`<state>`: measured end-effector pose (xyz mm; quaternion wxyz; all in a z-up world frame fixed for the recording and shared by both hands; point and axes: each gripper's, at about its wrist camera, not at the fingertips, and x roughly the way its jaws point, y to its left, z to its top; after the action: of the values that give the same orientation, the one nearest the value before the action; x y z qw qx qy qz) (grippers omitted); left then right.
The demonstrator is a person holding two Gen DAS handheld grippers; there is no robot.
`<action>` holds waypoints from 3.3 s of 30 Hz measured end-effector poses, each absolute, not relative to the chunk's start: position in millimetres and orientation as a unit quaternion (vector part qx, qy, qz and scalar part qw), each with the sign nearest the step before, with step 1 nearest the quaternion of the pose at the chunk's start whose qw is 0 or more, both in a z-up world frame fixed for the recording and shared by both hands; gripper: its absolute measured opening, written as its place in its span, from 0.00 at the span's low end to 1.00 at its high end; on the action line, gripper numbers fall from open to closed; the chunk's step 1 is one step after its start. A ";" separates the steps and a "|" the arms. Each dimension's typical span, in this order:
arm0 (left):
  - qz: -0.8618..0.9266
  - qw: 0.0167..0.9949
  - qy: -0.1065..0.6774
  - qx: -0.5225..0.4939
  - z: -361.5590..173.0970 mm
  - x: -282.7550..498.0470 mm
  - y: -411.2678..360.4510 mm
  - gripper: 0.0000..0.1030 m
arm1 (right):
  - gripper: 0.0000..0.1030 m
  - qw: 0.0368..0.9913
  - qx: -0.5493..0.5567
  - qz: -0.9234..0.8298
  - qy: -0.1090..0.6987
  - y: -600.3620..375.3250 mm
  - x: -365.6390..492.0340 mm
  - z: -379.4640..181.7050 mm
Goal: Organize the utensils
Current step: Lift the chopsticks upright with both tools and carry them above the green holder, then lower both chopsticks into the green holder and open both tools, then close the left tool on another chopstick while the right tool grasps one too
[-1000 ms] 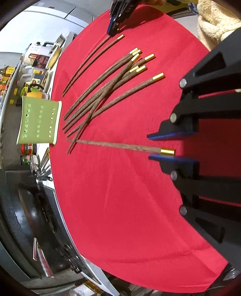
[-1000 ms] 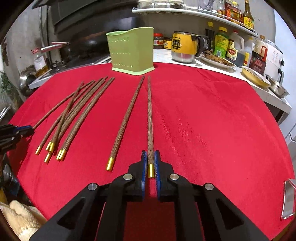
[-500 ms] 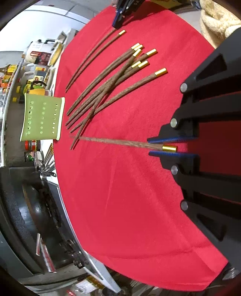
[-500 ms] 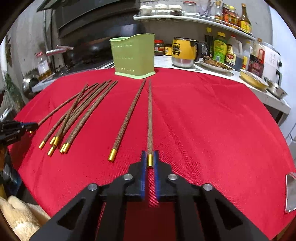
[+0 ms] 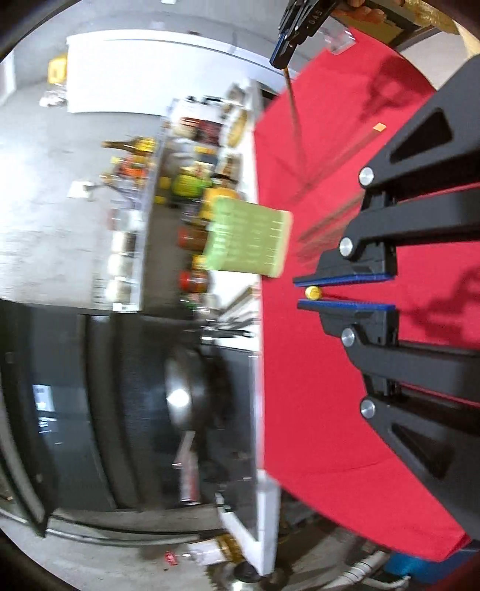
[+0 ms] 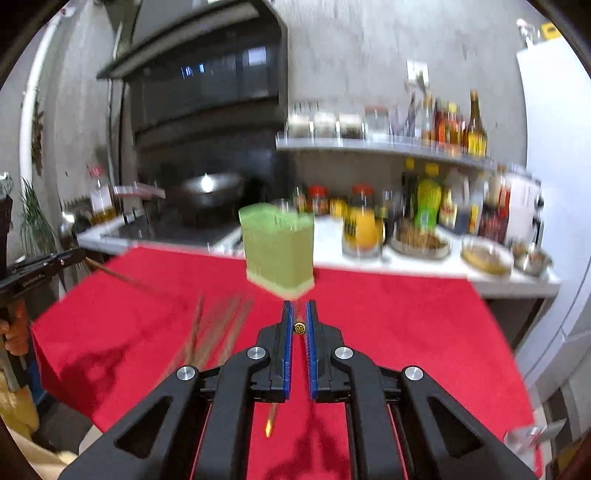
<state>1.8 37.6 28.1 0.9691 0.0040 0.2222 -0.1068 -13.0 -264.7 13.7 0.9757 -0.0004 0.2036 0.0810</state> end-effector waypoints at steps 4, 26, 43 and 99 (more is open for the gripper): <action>-0.113 0.977 0.181 -0.006 58.1 -0.4 41.9 0.07 | 0.07 0.981 -0.004 0.077 0.175 -266.2 -9.3 45.9; -0.097 0.951 0.293 0.024 14.4 37.7 32.1 0.07 | 0.07 0.958 0.008 0.069 0.278 -265.6 65.0 7.4; -0.133 0.985 0.108 0.000 99.1 104.9 -15.7 0.06 | 0.06 0.991 0.003 0.055 0.123 -253.1 101.6 88.1; -0.195 0.865 0.461 0.037 -117.1 57.5 -45.8 0.28 | 0.45 0.920 -0.008 0.086 0.381 -238.3 29.9 -95.8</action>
<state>57.5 -45.8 -117.1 0.8650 0.0374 0.4608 -0.1950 29.9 -238.3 -95.8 0.9204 -0.0076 0.3814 0.0860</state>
